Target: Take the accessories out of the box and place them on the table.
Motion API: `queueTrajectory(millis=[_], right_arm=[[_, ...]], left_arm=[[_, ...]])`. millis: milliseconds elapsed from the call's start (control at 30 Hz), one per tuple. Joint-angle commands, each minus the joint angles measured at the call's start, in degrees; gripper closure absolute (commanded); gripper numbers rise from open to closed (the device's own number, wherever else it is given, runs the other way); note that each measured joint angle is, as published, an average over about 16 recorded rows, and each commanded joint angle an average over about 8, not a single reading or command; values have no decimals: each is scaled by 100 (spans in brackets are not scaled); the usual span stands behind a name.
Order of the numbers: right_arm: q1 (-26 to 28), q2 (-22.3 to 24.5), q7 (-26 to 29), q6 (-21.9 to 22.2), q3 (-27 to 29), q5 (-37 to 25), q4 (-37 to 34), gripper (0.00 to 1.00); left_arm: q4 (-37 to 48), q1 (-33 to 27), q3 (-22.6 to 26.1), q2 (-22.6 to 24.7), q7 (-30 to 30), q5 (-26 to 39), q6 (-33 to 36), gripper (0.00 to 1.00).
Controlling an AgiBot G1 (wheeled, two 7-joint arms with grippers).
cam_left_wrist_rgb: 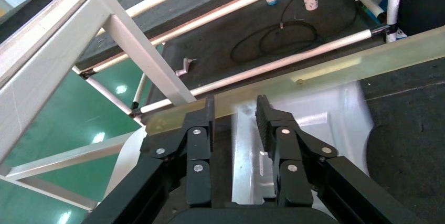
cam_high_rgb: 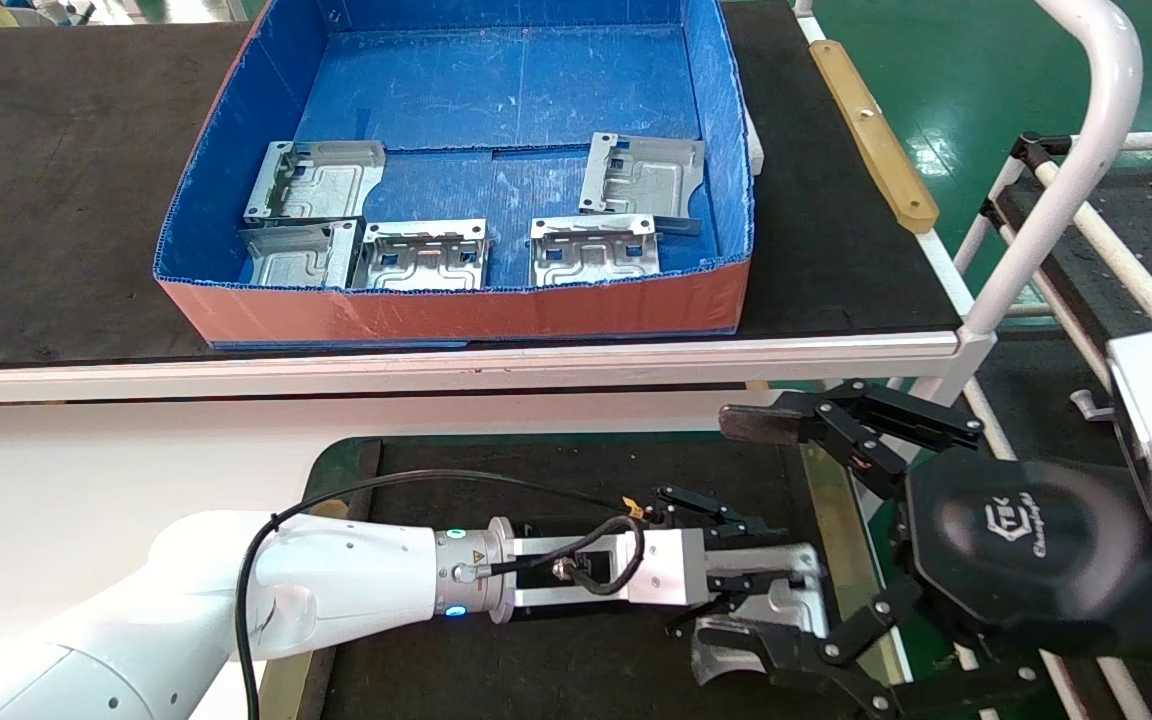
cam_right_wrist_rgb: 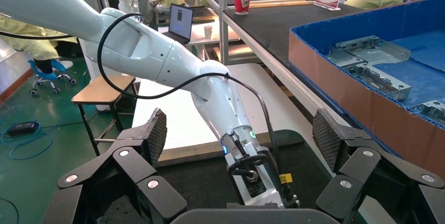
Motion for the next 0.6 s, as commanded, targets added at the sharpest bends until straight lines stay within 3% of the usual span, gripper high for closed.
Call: queueTrajectory(millis=[33, 600], right_arm=[[0, 0, 0, 0, 0, 0, 0, 0], [0, 0, 0, 0, 0, 0, 0, 0]], left_arm=[[4, 0, -12, 0, 0, 9, 4, 0], [-44, 23, -97, -56, -75, 43, 48, 0]])
